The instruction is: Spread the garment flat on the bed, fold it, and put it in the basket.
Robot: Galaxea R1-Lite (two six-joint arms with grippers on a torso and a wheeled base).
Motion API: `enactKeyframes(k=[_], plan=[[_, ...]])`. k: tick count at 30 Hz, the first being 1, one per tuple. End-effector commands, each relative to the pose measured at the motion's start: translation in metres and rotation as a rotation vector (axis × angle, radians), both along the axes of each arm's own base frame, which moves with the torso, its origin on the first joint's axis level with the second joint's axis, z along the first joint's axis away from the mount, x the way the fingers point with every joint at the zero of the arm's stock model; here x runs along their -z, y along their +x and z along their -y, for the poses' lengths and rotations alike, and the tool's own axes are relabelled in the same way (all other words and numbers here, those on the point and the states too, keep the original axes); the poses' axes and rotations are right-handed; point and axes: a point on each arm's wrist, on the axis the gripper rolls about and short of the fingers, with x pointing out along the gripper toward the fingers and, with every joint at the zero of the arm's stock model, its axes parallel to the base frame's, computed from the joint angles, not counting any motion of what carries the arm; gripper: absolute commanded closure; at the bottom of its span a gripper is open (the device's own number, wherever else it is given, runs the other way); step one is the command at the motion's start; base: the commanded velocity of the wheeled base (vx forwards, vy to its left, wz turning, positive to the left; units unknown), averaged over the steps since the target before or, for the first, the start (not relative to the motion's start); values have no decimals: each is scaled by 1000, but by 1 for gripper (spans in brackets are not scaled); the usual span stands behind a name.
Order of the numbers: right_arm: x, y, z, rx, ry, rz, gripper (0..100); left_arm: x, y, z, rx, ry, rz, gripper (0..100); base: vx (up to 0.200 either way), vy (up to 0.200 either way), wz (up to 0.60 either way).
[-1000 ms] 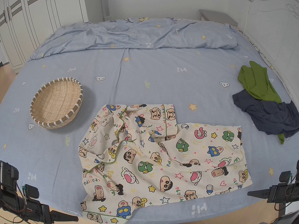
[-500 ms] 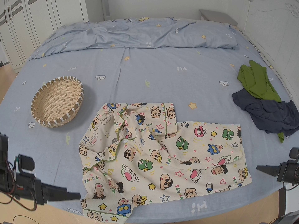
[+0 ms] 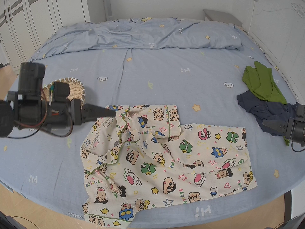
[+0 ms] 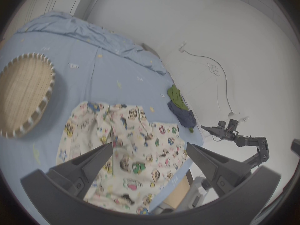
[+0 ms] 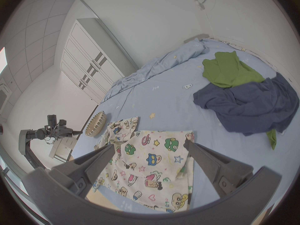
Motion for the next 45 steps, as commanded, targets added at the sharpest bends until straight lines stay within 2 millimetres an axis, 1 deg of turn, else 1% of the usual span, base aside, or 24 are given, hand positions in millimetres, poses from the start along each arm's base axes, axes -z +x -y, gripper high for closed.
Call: enactKeyframes(k=[1,4,7,8,11,12,13,14,15,18,19,20,22,27,29,30,31,34,37,45], plan=[[5,33,-4,-22,-9,-11,0,10,75,30,-21,17,29,0,0,0,0],[8,32,-7,-15,-21,-9,0,5,92,34,-66,30,67,0,0,0,0],[8,32,-7,-1,-32,10,0,12,109,36,-115,75,91,0,0,0,0],[8,31,-7,-1,-33,13,0,12,110,37,-119,80,94,0,0,0,0],[7,31,-7,1,-35,35,0,16,124,40,-156,139,137,0,0,0,0],[7,30,-8,-1,-36,38,0,18,131,44,-163,157,157,0,0,0,0],[8,30,-8,-2,-36,37,0,17,133,49,-160,162,170,0,0,0,0],[9,30,-10,-11,-35,36,0,19,137,60,-157,174,182,0,0,0,0],[10,29,-11,-14,-35,33,0,20,140,65,-171,184,187,0,0,0,0],[8,27,-14,-19,-38,42,0,27,146,69,-210,211,190,0,0,0,0],[7,26,-17,-21,-44,44,0,34,153,76,-220,220,200,0,0,0,0],[8,25,-18,-15,-48,44,0,35,156,81,-220,211,210,0,0,0,0],[8,25,-20,-10,-58,41,0,35,157,85,-221,199,233,0,0,0,0],[9,25,-23,-13,-62,38,0,37,155,96,-193,189,239,0,0,0,0],[9,25,-23,-13,-62,38,0,42,158,97,-191,194,230,0,0,0,0],[9,25,-23,-12,-61,37,0,48,161,98,-189,200,221,0,0,0,0],[9,25,-23,-12,-61,37,0,48,161,98,-189,200,221,0,0,0,0],[9,25,-23,-11,-58,36,0,58,167,100,-187,208,206,0,0,0,0],[9,25,-23,-11,-58,36,0,60,170,101,-188,208,206,0,0,0,0],[9,25,-23,-11,-58,34,0,76,182,103,-199,216,191,0,0,0,0]])
